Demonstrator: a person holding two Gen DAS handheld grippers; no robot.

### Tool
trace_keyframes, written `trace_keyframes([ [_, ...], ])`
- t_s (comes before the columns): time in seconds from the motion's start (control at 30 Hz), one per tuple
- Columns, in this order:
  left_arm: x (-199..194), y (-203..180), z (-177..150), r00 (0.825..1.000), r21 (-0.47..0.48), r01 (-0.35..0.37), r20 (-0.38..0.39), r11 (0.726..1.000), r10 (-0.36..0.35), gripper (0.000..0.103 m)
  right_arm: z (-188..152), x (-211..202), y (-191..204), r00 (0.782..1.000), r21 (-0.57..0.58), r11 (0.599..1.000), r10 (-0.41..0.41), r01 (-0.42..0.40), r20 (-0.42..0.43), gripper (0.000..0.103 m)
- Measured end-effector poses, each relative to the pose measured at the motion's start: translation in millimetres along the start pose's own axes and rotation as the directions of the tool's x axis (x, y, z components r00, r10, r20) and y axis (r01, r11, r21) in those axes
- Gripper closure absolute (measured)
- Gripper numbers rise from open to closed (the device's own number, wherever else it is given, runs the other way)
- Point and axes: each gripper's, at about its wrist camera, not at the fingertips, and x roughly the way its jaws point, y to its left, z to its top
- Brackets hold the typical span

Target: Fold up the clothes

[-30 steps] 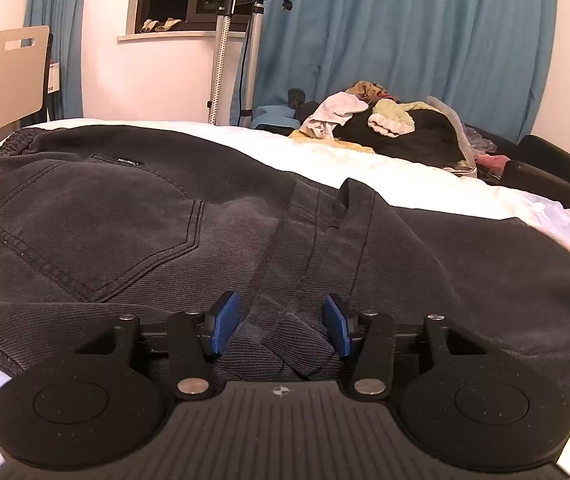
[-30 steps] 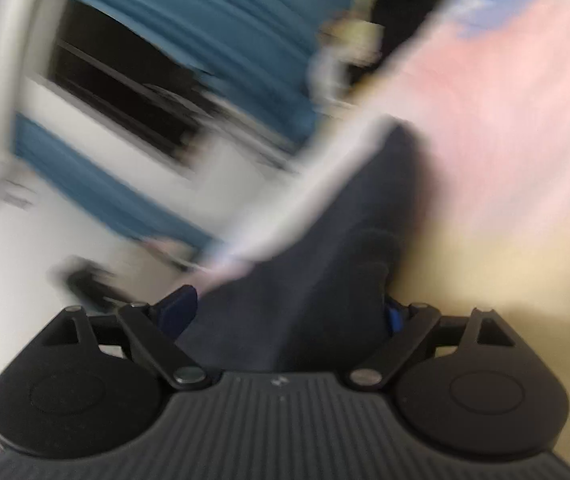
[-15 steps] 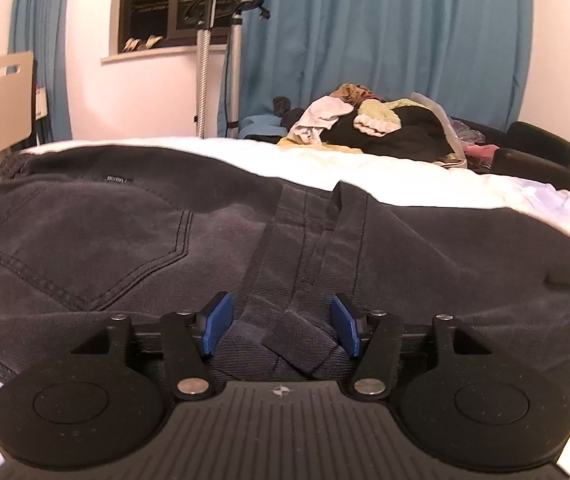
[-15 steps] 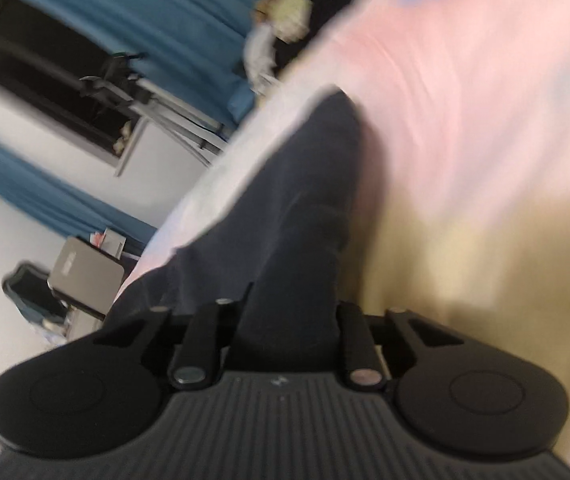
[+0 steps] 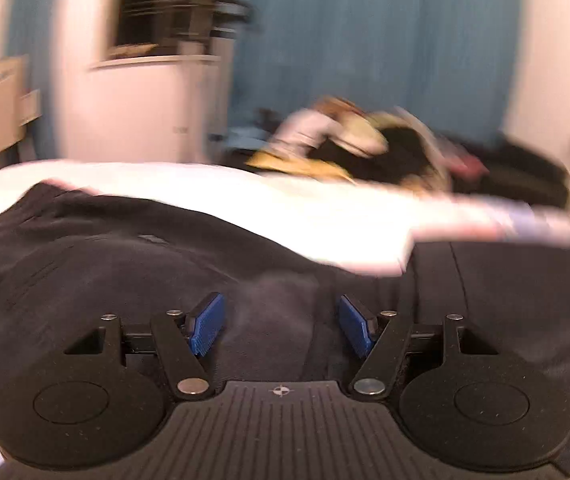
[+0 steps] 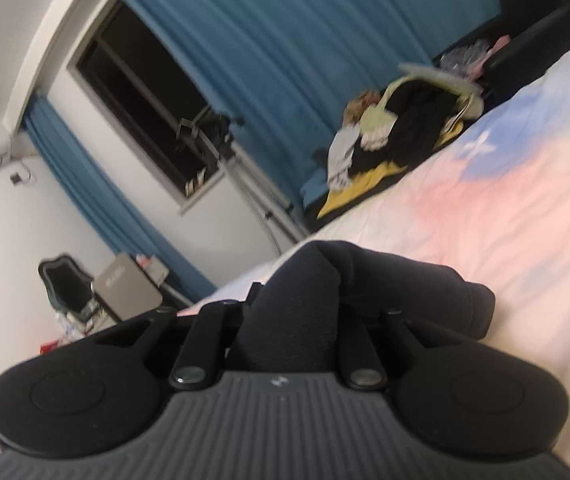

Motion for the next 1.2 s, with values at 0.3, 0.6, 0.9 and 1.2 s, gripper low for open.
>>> trace_keyframes([
  [0.3,16.9,-137.6,-28.5,0.973,0.045,0.210,-0.112,0.977,-0.204,0.039,33.7,-98.0,-25.1,0.967,-0.031,0.982,-0.178,0.186,0.183,0.087],
  [0.6,-15.3,-108.0,6.1,0.976,0.140,0.214,-0.079,0.967,-0.205,0.009,43.1,-32.7,59.4,0.968,-0.269,0.934,-0.199,0.234,0.149,0.080],
  [0.9,-110.6,81.0,64.1,0.976,-0.178,0.102,0.210,0.979,-0.064,0.000,-36.3,127.2,179.9,0.991,-0.439,0.890,-0.134,0.127,0.016,0.077],
  [1.2,-97.8,213.5,23.9,0.951,-0.487,0.046,0.288,0.872,0.111,0.000,-221.3,289.4,220.9,0.957,-0.631,0.775,-0.166,-0.023,-0.239,0.073],
])
